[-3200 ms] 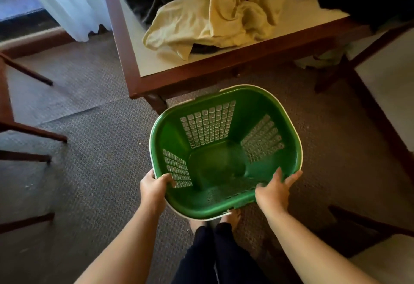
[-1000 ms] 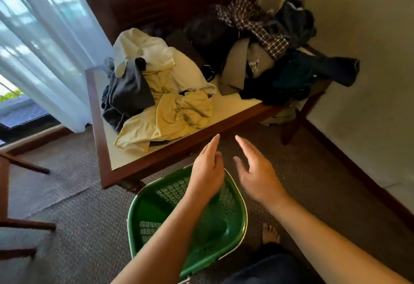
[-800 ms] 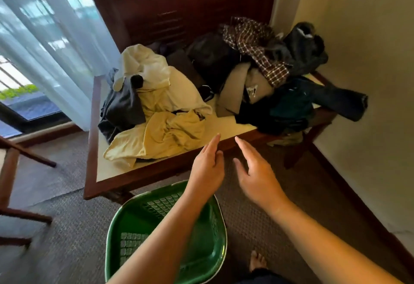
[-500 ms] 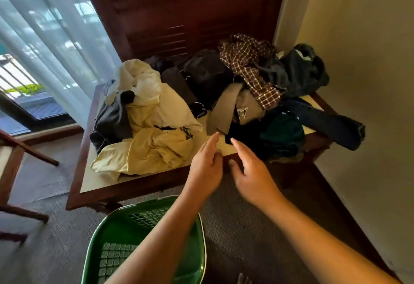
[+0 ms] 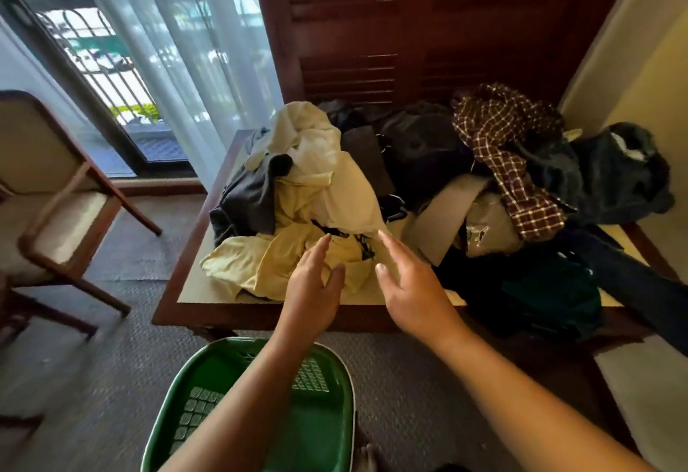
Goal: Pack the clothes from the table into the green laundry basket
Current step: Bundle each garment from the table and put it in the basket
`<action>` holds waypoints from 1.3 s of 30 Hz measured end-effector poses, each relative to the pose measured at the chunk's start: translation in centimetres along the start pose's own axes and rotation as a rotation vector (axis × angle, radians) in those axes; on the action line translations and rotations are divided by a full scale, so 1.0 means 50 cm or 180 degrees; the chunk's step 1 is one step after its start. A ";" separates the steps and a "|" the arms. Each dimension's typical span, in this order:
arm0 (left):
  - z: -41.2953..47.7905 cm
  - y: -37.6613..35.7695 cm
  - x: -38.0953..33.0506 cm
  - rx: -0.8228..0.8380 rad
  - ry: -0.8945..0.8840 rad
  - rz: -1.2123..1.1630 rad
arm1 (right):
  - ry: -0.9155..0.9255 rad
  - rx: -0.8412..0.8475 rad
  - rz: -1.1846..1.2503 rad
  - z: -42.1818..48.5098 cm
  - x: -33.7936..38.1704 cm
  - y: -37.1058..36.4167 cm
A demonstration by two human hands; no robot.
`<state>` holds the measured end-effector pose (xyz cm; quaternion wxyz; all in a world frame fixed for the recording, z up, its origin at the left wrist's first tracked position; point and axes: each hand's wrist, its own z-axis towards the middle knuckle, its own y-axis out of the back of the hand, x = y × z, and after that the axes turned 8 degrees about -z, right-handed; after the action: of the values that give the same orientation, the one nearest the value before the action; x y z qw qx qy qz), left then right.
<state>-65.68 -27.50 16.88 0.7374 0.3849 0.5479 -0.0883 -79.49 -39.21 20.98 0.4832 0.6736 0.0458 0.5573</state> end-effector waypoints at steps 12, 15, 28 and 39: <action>0.170 -0.019 0.084 0.0273 0.1900 0.1185 | 0.0494 0.0793 0.0116 0.230 -0.022 -0.053; 0.197 -0.041 0.109 -0.0041 0.2058 0.1487 | 0.0613 0.1123 0.0163 0.296 -0.044 -0.048; 0.228 0.067 -0.080 -0.0675 0.0436 -0.2252 | 0.1240 0.2144 -0.0515 0.514 -0.043 -0.056; 0.253 0.017 -0.039 -0.1107 0.1249 -0.3106 | 0.0956 0.2081 0.1593 0.506 -0.038 -0.051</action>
<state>-56.57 -35.89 20.30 0.5477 -0.0318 0.7964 -0.2545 -58.87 -54.19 20.09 0.0827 0.6930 0.1250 0.7052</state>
